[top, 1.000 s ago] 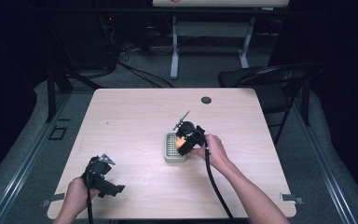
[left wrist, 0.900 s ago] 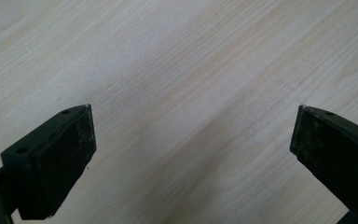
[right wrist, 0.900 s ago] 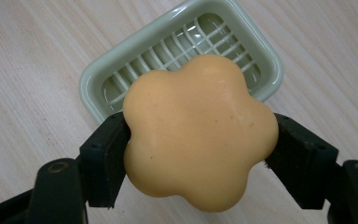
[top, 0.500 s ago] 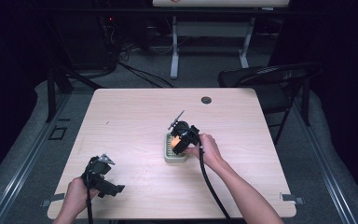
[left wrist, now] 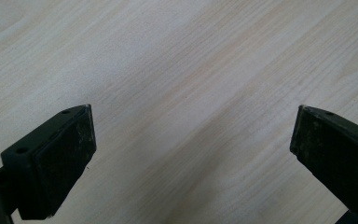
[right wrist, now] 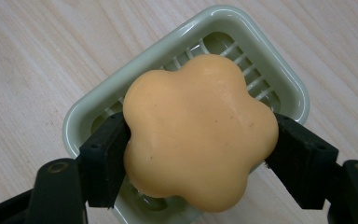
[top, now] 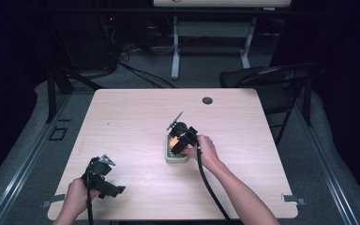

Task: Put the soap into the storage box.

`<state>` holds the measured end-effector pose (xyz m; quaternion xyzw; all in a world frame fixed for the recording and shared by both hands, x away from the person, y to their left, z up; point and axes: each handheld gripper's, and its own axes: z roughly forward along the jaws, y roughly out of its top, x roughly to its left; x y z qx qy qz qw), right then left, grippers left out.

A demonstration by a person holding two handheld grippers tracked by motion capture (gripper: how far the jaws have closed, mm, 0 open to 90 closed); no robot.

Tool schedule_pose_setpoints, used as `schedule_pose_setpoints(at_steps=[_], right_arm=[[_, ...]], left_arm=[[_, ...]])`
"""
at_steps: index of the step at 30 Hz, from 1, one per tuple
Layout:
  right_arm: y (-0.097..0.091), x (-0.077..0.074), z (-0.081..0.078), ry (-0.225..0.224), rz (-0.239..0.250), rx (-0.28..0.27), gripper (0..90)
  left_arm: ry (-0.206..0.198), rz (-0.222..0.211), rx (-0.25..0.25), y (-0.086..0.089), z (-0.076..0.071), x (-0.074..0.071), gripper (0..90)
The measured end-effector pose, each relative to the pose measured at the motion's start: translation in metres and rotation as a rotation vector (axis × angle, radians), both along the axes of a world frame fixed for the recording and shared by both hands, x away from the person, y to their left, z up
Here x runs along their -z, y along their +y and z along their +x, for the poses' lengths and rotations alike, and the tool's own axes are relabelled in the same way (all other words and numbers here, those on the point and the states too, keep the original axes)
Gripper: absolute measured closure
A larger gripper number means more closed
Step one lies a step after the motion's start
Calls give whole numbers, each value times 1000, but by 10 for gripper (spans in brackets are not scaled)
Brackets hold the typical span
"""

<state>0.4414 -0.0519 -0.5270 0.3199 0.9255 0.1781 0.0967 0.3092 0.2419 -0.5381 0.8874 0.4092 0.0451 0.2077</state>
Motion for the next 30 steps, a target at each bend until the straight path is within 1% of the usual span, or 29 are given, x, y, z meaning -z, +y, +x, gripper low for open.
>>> schedule_pose_setpoints(at_steps=[4, 6, 9, 12, 18, 19, 20, 21, 22, 26, 27, 28, 30], right_arm=[[2, 2, 1, 1, 1, 0, 264], [3, 3, 0, -1, 12, 5, 263], [5, 3, 0, -6, 4, 3, 262], [8, 5, -1, -2, -10, -4, 255], [9, 4, -2, -14, -29, -7, 248], [9, 3, -3, -19, -28, -4, 236], [9, 3, -3, -17, -17, -4, 211], [7, -2, -3, -20, 2, -2, 196], [7, -2, -3, -20, 2, -2, 196], [5, -12, -7, -17, 17, -18, 151], [5, -12, -7, -17, 17, -18, 151], [5, -14, -9, -14, 29, -18, 147], [3, -18, -11, -10, 29, -30, 140]], left_arm=[[0, 0, 3, -1, 0, 0, 3], [0, 0, 1, 0, 0, 0, 3], [1, 0, -1, 0, 0, 0, 3], [0, -1, 1, 0, 0, 0, 3], [-5, 0, 2, -1, 0, 0, 2], [-6, 3, 2, -1, 0, 0, 2], [-2, -1, 2, -1, 0, 0, 2], [-1, -1, 2, -1, 0, 0, 2], [1, 0, 2, 0, 0, 0, 2], [3, 2, 6, -1, 0, 0, 2], [3, 2, 5, -1, -1, 0, 2], [3, 1, 4, -1, -1, 0, 2], [4, 1, 3, 0, 0, 0, 2]])
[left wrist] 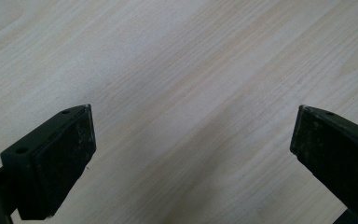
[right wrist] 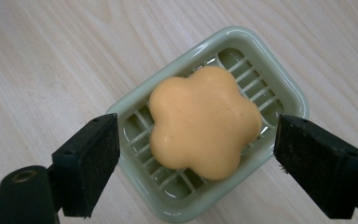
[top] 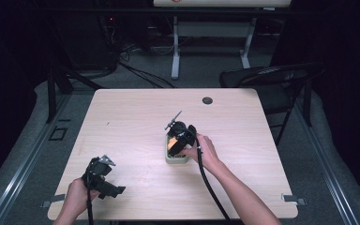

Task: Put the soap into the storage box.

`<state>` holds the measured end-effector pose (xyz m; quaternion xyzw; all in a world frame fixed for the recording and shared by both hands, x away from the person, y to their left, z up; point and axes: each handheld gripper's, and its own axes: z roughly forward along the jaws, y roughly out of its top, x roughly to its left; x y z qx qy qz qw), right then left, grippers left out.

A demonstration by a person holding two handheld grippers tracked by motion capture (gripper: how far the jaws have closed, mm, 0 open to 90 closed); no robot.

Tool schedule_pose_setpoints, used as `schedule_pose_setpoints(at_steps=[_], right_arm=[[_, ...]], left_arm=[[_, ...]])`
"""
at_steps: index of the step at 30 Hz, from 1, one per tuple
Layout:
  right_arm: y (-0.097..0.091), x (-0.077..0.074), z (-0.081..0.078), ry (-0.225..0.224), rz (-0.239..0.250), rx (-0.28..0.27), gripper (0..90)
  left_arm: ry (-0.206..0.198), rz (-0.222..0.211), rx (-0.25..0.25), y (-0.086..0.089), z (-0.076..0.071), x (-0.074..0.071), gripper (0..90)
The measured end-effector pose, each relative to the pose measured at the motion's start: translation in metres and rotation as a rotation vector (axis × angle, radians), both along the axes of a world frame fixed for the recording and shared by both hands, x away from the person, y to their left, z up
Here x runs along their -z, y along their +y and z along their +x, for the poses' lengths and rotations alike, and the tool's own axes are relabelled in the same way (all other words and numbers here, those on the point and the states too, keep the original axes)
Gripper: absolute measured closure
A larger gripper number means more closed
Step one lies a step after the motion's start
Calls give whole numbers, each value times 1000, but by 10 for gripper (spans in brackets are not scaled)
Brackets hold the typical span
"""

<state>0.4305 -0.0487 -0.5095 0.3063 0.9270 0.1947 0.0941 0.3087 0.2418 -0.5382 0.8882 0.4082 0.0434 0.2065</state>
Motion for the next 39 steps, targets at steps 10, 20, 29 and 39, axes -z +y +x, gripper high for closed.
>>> schedule_pose_setpoints(at_steps=[10, 20, 29, 39], right_arm=[[-10, -23, -21, -3, 24, -59, 66], [-31, -33, -46, -9, 31, -94, 21], [-55, -31, -65, -11, 10, -94, 20], [-98, -21, -85, 1, -55, -58, 26]], left_arm=[[1, 2, 2, -1, 0, 0, 1], [5, 6, 7, -2, 0, 1, 2], [7, 9, 5, -2, 1, 1, 2], [9, 16, 7, -2, 1, 2, 2]])
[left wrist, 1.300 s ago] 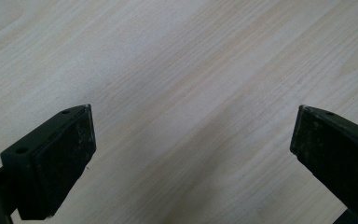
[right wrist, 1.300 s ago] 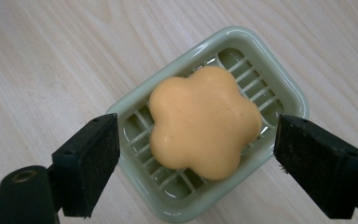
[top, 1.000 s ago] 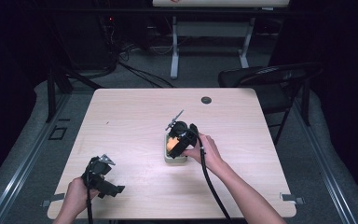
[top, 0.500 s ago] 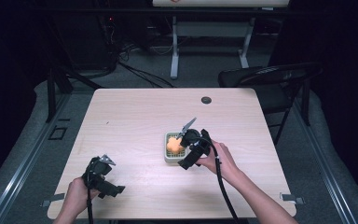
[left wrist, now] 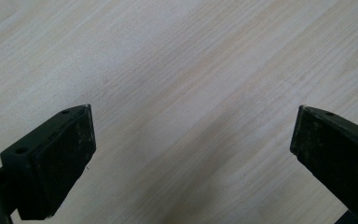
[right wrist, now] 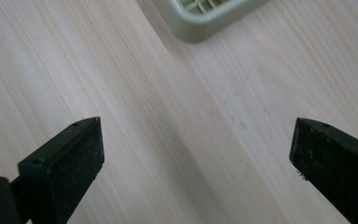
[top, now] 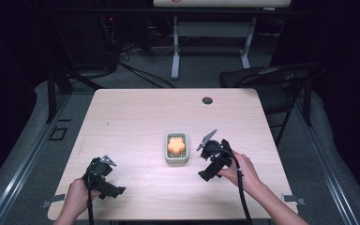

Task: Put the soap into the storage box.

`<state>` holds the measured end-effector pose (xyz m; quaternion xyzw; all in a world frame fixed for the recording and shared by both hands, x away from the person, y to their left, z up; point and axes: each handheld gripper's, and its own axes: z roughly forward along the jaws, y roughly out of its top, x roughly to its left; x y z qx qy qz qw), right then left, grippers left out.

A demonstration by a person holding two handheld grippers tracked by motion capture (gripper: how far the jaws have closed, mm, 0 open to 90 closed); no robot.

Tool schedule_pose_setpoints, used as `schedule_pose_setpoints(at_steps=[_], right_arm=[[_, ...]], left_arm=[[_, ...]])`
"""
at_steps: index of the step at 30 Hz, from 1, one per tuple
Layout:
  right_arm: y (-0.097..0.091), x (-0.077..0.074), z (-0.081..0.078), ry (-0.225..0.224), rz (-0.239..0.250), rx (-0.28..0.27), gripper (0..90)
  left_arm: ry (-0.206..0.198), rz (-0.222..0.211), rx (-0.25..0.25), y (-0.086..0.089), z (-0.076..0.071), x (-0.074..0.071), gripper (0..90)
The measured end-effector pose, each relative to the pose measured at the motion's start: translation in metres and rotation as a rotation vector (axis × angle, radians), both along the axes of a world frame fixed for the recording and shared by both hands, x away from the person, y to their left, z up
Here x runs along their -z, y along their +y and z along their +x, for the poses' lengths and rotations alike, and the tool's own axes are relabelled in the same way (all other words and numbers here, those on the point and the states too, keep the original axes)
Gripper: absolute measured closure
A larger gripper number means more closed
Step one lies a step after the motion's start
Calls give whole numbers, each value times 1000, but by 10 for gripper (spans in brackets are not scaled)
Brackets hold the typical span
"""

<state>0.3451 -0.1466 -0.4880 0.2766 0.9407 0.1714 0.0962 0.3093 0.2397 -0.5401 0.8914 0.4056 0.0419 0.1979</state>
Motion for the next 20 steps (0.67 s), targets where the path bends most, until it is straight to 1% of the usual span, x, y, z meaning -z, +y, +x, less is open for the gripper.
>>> schedule_pose_setpoints(at_steps=[1, 2, 3, 5, 6, 7, 8, 9, 12, 14, 15, 16, 17, 18, 19, 20], right_arm=[[-3, 2, -1, 6, 8, 6, 27], [-8, 4, -3, 8, 6, 13, 26], [-8, 4, -3, 8, 6, 13, 26], [-16, 8, -7, 15, 3, 24, 26], [-21, 11, -10, 21, -16, 29, 25], [-28, 17, -13, 29, -21, 46, 18], [-28, 17, -13, 29, -21, 46, 18], [-33, 21, -14, 45, -26, 56, 17], [-37, 25, -15, 57, -24, 61, 16], [-39, 30, -15, 68, -42, 60, 21], [-39, 32, -16, 72, -35, 64, 34], [-39, 33, -16, 69, -46, 66, 54], [-39, 36, -16, 75, -22, 68, 60], [-38, 37, -16, 72, -30, 56, 60], [-38, 37, -16, 72, -30, 56, 60], [-38, 36, -15, 70, -51, 50, 60]], left_arm=[[-1, 2, -2, 0, 0, 0, 2], [2, 3, 1, -1, 0, 1, 2], [2, 3, 1, -1, 0, 1, 2], [7, 10, 7, -1, 0, 1, 2], [2, 9, 3, -1, 0, 1, 2], [1, 10, 3, -1, 0, 1, 1], [1, 10, 3, -1, 0, 1, 1], [4, 11, 10, -1, 0, 0, 2], [-2, 8, 10, -1, 0, 0, 2], [-7, 8, 10, -1, -1, 0, 1], [-3, 6, 11, 0, 0, 0, 1], [-2, 3, 8, 0, 0, 0, 2], [-1, 2, 9, 0, 0, 0, 2], [-3, 4, 9, 0, 0, 0, 2], [-3, 4, 9, 0, 0, 0, 1], [5, 2, 14, -1, 1, 1, 1]])
